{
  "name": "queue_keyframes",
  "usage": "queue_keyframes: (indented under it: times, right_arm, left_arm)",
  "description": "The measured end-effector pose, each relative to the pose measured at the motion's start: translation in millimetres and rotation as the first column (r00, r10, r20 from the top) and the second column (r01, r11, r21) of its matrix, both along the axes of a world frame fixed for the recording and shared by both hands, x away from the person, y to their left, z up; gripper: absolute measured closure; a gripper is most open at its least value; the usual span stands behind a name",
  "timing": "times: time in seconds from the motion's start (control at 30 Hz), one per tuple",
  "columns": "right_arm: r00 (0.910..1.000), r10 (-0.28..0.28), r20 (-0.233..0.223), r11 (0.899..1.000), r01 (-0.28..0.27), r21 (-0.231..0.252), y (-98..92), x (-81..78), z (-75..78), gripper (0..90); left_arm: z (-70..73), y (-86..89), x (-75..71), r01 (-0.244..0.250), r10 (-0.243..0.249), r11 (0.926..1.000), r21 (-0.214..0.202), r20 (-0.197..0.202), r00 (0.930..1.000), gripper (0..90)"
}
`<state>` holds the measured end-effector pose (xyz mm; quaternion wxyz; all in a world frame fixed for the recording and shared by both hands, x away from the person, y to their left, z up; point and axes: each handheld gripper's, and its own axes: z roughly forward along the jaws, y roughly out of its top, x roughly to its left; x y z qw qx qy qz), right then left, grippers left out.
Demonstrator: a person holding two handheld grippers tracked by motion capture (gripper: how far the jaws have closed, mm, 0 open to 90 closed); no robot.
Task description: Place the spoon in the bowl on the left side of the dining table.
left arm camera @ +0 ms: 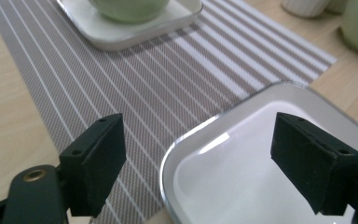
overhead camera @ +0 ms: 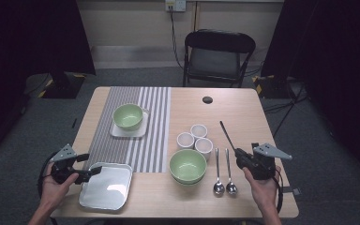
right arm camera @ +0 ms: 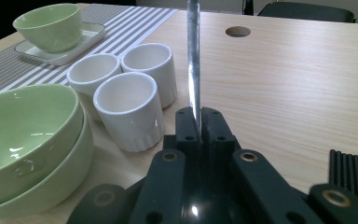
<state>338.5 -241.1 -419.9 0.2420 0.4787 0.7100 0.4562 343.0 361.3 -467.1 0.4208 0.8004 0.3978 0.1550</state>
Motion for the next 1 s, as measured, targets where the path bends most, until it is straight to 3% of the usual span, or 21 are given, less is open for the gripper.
queue_keyframes:
  times: [0.17,0.33,0.43,0.5,0.57,0.7,0.87,0.93,1.0]
  right_arm:
    - [1.0000,0.005,0.008,1.000,-0.005,-0.001,2.8,-1.4,2.2,86.6]
    - [0.9996,0.023,0.018,1.000,-0.023,-0.001,9.4,-1.6,4.8,86.6]
    - [0.9990,0.036,0.026,0.999,-0.036,0.001,13.8,-2.9,6.8,86.6]
    - [0.9985,0.044,0.031,0.999,-0.044,-0.001,16.0,-3.9,8.0,86.6]
    - [0.9979,0.055,0.035,0.998,-0.056,0.021,18.0,-5.0,9.4,86.6]
    - [0.9957,0.075,0.053,0.997,-0.077,0.025,26.8,-7.3,14.8,86.5]
    - [0.9915,0.110,0.069,0.993,-0.112,0.026,38.9,-10.4,20.0,86.6]
    - [0.9902,0.119,0.072,0.992,-0.122,0.030,41.8,-10.5,20.8,86.6]
    - [0.9895,0.125,0.072,0.991,-0.127,0.030,43.5,-10.2,21.2,86.6]
  left_arm:
    - [5.0,-2.2,-19.6,-0.002,0.002,0.9977,-0.067,0.001,1.0000,18.3]
    - [15.2,-17.9,-27.2,0.013,-0.011,0.9984,-0.055,0.025,0.9996,18.2]
    - [18.1,-25.3,-25.5,0.023,-0.021,0.9972,-0.071,0.030,0.9993,18.3]
    - [18.1,-31.7,-25.3,-0.002,0.005,0.9987,-0.051,0.053,0.9986,19.9]
    - [19.0,-36.1,-23.3,0.022,-0.020,0.9973,-0.069,0.034,0.9992,19.6]
    - [25.4,-50.8,-21.3,0.058,-0.054,0.9953,-0.077,0.048,0.9974,19.1]
    - [33.0,-66.8,-11.6,0.094,-0.091,0.9943,-0.050,0.055,0.9943,18.7]
    - [36.4,-71.0,-8.6,0.096,-0.091,0.9916,-0.086,0.061,0.9940,18.8]
    - [40.5,-77.4,-5.6,0.103,-0.097,0.9913,-0.082,0.074,0.9925,18.7]
